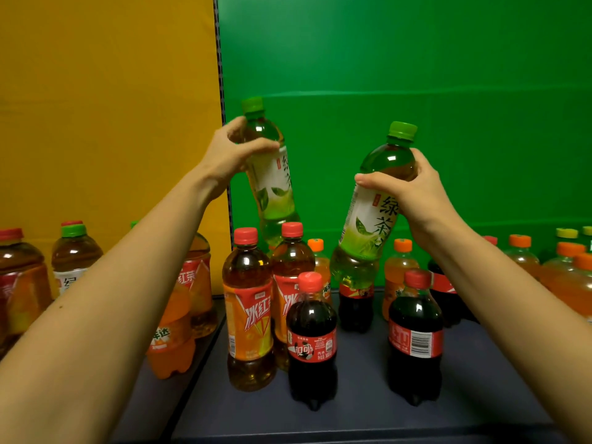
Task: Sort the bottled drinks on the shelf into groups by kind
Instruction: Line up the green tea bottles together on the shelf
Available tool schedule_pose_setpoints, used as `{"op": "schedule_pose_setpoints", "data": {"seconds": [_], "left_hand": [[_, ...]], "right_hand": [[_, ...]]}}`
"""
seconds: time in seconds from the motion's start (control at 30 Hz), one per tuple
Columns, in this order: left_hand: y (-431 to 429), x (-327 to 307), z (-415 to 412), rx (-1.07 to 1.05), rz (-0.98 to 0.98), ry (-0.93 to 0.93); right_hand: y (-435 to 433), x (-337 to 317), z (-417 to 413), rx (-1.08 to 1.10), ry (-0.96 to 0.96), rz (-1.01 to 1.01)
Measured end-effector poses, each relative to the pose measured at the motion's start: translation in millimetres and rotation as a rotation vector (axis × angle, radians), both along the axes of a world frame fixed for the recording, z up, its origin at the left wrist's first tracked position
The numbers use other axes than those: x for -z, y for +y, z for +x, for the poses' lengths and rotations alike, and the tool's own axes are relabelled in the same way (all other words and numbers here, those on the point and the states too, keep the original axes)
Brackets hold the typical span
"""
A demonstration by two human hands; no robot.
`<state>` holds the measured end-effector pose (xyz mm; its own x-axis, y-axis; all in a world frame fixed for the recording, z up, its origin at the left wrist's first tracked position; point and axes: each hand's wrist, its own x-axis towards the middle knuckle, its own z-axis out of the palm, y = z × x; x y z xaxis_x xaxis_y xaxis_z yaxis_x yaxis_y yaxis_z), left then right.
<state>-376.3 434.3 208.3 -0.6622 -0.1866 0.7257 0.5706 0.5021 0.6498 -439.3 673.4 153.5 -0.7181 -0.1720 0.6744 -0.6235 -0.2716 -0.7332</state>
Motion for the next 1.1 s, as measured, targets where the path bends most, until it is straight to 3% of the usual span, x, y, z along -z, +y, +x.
{"op": "schedule_pose_setpoints", "data": {"seconds": [0.23,0.37,0.77,1.1], "left_hand": [[46,-30,18,-0.026,0.167,0.342],[73,-43,39,-0.043,0.189,0.443],[64,2,158,-0.326,0.202,0.417],[2,74,294,-0.618,0.252,0.36]], "right_hand": [[0,-24,16,0.0,0.073,-0.15],[2,-42,32,-0.083,0.107,-0.216],[-23,-33,85,-0.501,0.061,-0.238],[-115,8,165,-0.75,-0.038,-0.117]]}}
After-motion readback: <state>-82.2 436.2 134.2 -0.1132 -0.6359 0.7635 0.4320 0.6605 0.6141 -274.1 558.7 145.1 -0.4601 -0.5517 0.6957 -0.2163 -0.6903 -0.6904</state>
